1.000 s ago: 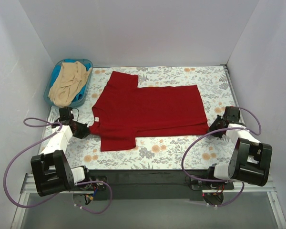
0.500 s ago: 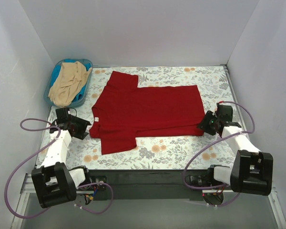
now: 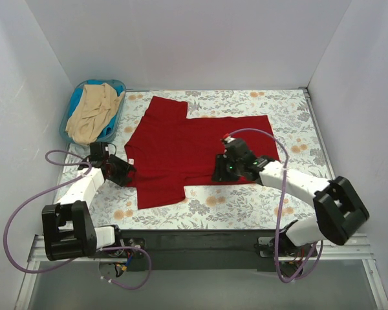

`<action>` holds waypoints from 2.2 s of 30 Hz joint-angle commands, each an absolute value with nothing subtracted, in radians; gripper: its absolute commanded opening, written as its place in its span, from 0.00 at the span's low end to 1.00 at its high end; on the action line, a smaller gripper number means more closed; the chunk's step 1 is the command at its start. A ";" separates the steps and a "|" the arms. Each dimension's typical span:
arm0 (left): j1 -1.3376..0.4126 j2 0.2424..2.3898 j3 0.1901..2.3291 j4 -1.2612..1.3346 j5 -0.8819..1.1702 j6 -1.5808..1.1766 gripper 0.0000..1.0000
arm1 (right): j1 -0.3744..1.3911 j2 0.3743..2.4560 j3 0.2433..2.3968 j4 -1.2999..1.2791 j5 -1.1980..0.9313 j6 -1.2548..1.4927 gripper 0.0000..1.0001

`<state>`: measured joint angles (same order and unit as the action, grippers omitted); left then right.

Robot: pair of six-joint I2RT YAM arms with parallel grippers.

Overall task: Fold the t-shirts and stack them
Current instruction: Fold the tshirt

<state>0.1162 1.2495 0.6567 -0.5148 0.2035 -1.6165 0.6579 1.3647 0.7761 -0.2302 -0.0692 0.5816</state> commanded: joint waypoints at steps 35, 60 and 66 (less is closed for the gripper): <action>-0.213 0.841 0.373 -0.772 -0.124 -2.014 0.38 | 1.002 1.816 1.134 -0.163 -0.041 0.607 0.48; -0.230 0.864 0.373 -0.707 -0.087 -1.953 0.00 | 1.045 1.763 1.100 -0.144 -0.005 0.681 0.48; -0.230 0.856 0.364 -0.698 -0.078 -1.950 0.00 | 1.052 1.756 1.098 -0.141 0.034 0.687 0.48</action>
<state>-0.2249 0.8612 0.3683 -0.7002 -0.0837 -1.9591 1.0439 1.7947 1.0981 -0.1745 -0.0010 0.6746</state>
